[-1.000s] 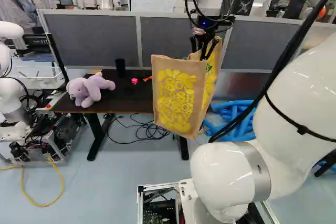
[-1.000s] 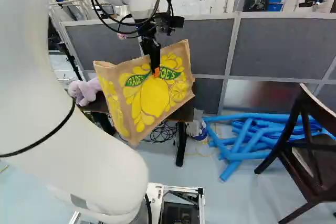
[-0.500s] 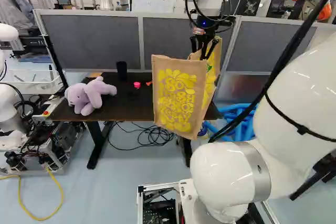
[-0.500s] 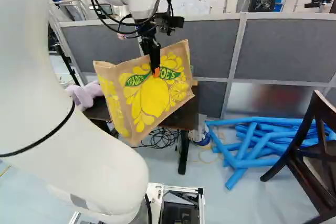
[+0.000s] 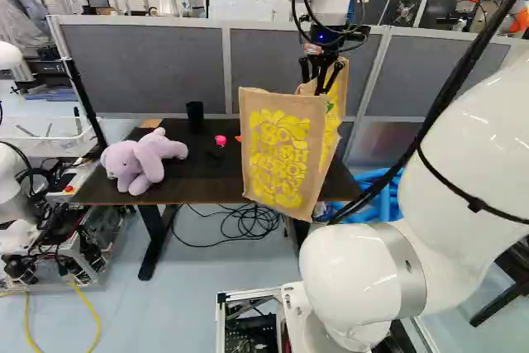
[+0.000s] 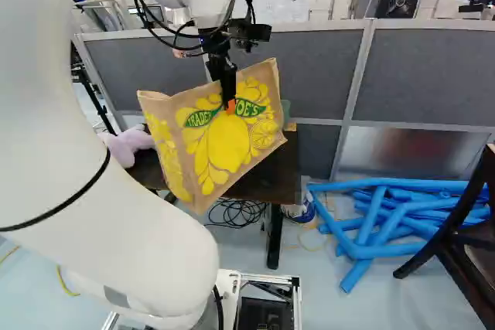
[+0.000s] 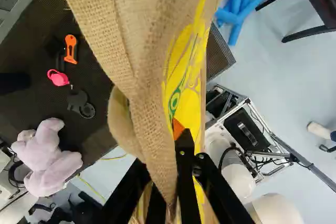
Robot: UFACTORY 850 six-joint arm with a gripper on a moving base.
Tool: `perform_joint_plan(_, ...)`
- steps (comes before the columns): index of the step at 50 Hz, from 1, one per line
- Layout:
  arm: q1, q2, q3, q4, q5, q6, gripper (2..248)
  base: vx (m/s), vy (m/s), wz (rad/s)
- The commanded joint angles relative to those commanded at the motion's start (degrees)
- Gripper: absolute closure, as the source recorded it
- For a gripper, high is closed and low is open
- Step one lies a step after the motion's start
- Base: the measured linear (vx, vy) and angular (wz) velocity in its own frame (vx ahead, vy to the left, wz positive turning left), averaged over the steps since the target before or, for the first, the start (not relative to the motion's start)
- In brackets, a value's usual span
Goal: Pick up the bag on the ground and place it on the table
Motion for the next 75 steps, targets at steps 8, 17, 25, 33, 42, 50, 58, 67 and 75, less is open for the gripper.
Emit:
perform_joint_plan(8,0.0,0.0,0.0,0.0,0.0,0.0,228,0.098,0.058,-0.011)
perform_joint_plan(17,0.55,-0.94,-0.88,0.0,0.0,0.0,228,0.033,0.02,-0.004)
perform_joint_plan(25,0.91,-1.58,-1.48,0.0,0.0,0.0,228,0.0,0.0,0.0)
perform_joint_plan(33,1.5,-2.59,-2.46,0.21,0.0,0.0,228,0.0,0.0,0.0)
perform_joint_plan(42,2.28,-4.02,-3.85,0.99,0.0,0.0,228,0.0,0.0,0.0)
perform_joint_plan(50,2.97,-4.83,-4.66,1.86,0.0,0.0,228,0.0,0.0,0.0)
perform_joint_plan(58,3.63,-5.38,-5.21,2.79,0.0,0.0,228,0.0,0.0,0.0)
perform_joint_plan(67,4.37,-6.09,-5.82,3.79,0.0,0.0,228,0.0,0.0,0.0)
perform_joint_plan(75,5.0,-7.73,-6.34,4.08,0.0,0.0,228,0.0,0.0,0.0)
